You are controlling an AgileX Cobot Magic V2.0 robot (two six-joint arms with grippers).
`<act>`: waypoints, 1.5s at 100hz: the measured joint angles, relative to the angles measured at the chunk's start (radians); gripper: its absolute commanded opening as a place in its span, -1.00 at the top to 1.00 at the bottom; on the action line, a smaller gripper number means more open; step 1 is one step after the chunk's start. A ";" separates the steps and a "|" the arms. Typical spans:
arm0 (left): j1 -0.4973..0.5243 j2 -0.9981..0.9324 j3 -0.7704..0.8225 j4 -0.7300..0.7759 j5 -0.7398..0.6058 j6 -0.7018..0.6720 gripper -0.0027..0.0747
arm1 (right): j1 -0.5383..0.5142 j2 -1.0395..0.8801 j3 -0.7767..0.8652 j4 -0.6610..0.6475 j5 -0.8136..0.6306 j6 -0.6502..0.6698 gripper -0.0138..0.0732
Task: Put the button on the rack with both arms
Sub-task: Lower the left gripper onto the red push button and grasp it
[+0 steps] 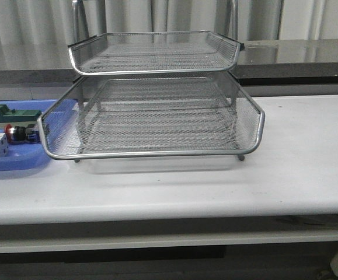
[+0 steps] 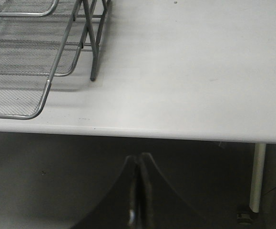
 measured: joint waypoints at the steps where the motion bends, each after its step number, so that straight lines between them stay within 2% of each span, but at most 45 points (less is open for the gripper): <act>1: 0.000 0.005 -0.008 0.000 0.005 0.006 -0.38 | 0.000 0.000 0.000 0.000 0.000 0.000 0.84; 34: -0.002 0.240 -0.216 -0.002 0.111 0.128 -0.38 | 0.000 0.000 0.000 0.000 0.000 0.000 0.84; 69: -0.004 0.426 -0.381 -0.025 0.169 0.164 -0.38 | 0.000 0.000 0.000 0.000 0.000 0.000 0.84; 150: -0.004 0.589 -0.420 -0.051 0.145 0.284 -0.38 | 0.000 0.000 0.000 0.000 0.000 0.000 0.84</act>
